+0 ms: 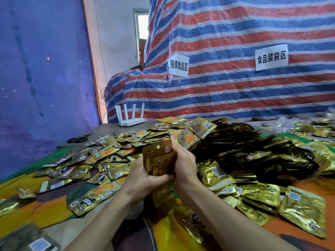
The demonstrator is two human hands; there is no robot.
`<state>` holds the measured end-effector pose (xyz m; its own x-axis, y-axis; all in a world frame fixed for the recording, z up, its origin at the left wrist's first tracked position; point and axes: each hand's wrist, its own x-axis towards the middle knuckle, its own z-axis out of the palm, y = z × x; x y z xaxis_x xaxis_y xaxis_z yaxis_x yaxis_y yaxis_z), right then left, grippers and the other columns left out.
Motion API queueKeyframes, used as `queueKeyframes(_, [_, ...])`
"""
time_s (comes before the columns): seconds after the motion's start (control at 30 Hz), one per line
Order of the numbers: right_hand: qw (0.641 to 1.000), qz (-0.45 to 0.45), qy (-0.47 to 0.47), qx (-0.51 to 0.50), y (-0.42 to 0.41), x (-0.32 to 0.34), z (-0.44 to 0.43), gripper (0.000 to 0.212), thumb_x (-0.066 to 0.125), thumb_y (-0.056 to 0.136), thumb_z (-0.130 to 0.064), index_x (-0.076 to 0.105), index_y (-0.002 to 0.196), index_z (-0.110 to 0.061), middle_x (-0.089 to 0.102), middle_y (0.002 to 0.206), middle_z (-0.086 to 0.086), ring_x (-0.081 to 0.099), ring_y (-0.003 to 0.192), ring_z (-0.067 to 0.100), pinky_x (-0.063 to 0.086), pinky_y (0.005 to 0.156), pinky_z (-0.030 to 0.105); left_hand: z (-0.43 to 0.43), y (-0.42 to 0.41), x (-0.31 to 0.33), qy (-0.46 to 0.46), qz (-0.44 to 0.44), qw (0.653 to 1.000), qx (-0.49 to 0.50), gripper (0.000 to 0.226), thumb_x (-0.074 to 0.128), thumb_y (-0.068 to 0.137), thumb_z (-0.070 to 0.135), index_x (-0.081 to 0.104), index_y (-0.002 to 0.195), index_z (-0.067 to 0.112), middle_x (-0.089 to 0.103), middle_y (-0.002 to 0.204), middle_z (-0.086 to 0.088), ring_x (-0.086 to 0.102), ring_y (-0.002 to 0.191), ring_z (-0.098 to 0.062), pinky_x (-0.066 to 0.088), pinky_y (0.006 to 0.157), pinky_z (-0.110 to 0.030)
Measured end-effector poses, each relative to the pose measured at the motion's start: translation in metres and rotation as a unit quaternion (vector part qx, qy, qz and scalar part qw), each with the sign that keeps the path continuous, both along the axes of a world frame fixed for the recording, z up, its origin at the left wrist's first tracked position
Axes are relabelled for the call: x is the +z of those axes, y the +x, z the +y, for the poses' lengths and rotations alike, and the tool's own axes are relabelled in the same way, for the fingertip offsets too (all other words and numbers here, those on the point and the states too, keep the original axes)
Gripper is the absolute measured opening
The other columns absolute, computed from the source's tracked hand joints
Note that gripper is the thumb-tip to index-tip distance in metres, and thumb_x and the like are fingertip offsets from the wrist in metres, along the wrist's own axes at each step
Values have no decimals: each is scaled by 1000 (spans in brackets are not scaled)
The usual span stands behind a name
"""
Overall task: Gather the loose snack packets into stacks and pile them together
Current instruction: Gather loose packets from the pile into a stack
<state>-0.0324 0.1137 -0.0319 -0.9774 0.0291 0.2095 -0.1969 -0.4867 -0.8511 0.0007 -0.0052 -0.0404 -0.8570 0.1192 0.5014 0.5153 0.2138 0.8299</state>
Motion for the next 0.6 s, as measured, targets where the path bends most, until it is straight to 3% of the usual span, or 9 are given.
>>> queueKeyframes(0.07, [999,-3,-23,43,0,2,-1,27,55,101,-17,82,98,-15,77,102,16,74,94,28,61,81,41,-2,-1,0,21,-6,1000,-2,31,79,61,11,76,92,6,75,89,-20,71,85,-40,58,78,-49])
queueKeyframes(0.17, [996,0,-37,77,-2,4,2,26,58,97,-8,82,98,-15,77,103,16,75,91,26,62,76,40,-4,-4,-4,93,-52,994,-7,28,76,58,11,79,86,12,76,89,-18,73,80,-32,61,69,-41])
queueKeyframes(0.27, [998,-16,-33,44,-5,4,11,27,65,92,-3,84,86,-20,79,92,7,76,75,17,57,59,28,-8,-7,-7,208,-167,963,-30,40,75,58,10,77,98,2,75,99,-22,74,85,-35,61,63,-39])
queueKeyframes(0.33, [999,-29,-10,9,-8,2,17,27,70,88,-2,84,79,-23,79,89,2,72,83,16,52,66,26,-12,-8,-5,244,-220,943,-50,50,73,60,10,72,108,-4,73,108,-25,72,94,-37,60,72,-44])
queueKeyframes(0.4, [999,-36,4,-16,-12,0,21,28,71,87,0,83,76,-22,79,88,2,67,88,18,48,73,26,-16,-11,-4,280,-233,930,-57,43,67,66,13,72,105,-3,72,109,-24,72,94,-34,59,77,-46])
queueKeyframes(0.5, [999,-31,-11,5,-17,-2,25,29,65,88,8,81,78,-14,76,80,6,69,79,19,54,72,27,-25,-16,-3,355,-220,906,-68,28,58,71,8,75,93,4,73,96,-17,73,87,-29,57,78,-43])
queueKeyframes(0.6, [998,-13,3,60,-18,-2,26,27,60,88,13,77,80,-7,72,72,10,70,69,20,57,66,27,-28,-18,-3,389,-205,894,-85,35,55,71,2,78,97,6,70,88,-12,71,83,-31,57,80,-44])
